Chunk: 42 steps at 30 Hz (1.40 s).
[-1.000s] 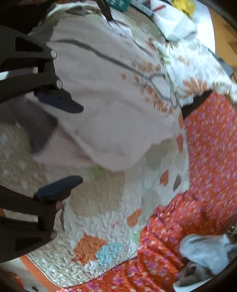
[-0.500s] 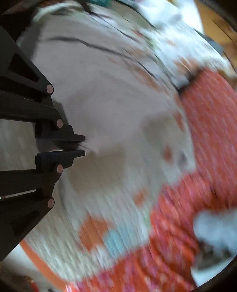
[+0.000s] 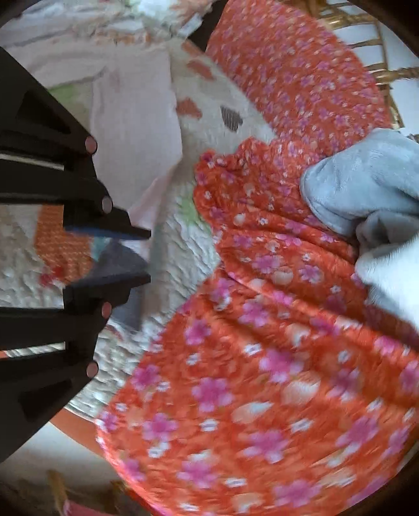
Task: Fold small clothes
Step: 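Reach the right gripper to the grey cuff of a pink sleeve, then grasp the grey sleeve cuff with the right gripper and lift it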
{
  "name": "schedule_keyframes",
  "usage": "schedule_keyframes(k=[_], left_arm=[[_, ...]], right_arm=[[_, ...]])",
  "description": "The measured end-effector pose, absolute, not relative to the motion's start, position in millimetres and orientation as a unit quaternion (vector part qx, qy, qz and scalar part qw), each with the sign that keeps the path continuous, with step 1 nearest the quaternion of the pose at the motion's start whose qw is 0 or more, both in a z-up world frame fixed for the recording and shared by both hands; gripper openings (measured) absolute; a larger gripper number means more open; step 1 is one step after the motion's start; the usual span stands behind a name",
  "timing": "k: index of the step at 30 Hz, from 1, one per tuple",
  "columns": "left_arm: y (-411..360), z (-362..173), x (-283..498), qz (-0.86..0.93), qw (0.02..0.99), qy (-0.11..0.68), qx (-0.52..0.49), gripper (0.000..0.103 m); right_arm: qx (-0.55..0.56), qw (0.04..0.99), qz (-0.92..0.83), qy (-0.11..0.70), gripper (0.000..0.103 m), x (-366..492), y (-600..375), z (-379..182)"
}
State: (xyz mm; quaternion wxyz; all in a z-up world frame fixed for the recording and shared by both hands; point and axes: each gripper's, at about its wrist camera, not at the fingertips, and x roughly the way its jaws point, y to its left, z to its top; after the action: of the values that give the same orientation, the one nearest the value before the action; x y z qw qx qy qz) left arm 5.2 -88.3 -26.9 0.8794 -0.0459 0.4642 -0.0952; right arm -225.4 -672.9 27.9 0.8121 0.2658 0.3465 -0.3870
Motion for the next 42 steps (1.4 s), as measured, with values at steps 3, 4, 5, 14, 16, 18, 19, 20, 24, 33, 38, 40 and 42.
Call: schedule_keyframes(k=[3,4,5,14,16,18,19,20,24,33,38,40,42], left_arm=[[-91,-28,5,-0.103,0.874,0.472,-0.052,0.074],[-92,-28,4,-0.103,0.874,0.472,-0.050,0.074],[-94,-27,2,-0.104,0.873,0.474,-0.046,0.074],[-96,-36,1,-0.091,0.872,0.480,-0.030,0.074],[-97,-40,3,-0.086,0.871,0.483,-0.028,0.074],[-97,-43,5,-0.082,0.869,0.488,-0.031,0.074],[-98,-44,5,-0.082,0.867,0.490,-0.034,0.074],[-98,-45,5,-0.082,0.866,0.491,-0.037,0.074],[-105,-44,5,-0.087,0.867,0.489,-0.039,0.074],[-115,-42,6,-0.105,0.864,0.492,-0.036,0.074],[-112,-45,4,-0.097,0.865,0.491,-0.032,0.074],[-108,-46,4,-0.094,0.864,0.494,-0.032,0.074],[-102,-46,4,-0.090,0.864,0.495,-0.035,0.074]], right_arm=[[0.304,0.815,-0.354,0.344,0.033,-242,-669,19],[0.315,0.815,-0.342,0.347,0.035,-247,-667,13],[0.316,0.814,-0.337,0.352,0.036,-249,-664,7],[0.192,0.763,-0.332,0.521,0.044,-210,-676,-46],[0.158,0.755,-0.352,0.531,0.030,-196,-686,-43],[0.124,0.741,-0.398,0.526,0.025,-182,-711,-34],[0.111,0.734,-0.428,0.515,0.024,-177,-725,-27],[0.111,0.733,-0.451,0.498,0.024,-175,-738,-17],[0.172,0.757,-0.475,0.415,0.025,-189,-765,24],[0.314,0.793,-0.374,0.364,0.053,-274,-724,19],[0.416,0.765,-0.355,0.339,0.053,-295,-723,-42],[0.414,0.774,-0.370,0.305,0.053,-291,-727,-48],[0.398,0.775,-0.386,0.303,0.053,-277,-738,-48]])
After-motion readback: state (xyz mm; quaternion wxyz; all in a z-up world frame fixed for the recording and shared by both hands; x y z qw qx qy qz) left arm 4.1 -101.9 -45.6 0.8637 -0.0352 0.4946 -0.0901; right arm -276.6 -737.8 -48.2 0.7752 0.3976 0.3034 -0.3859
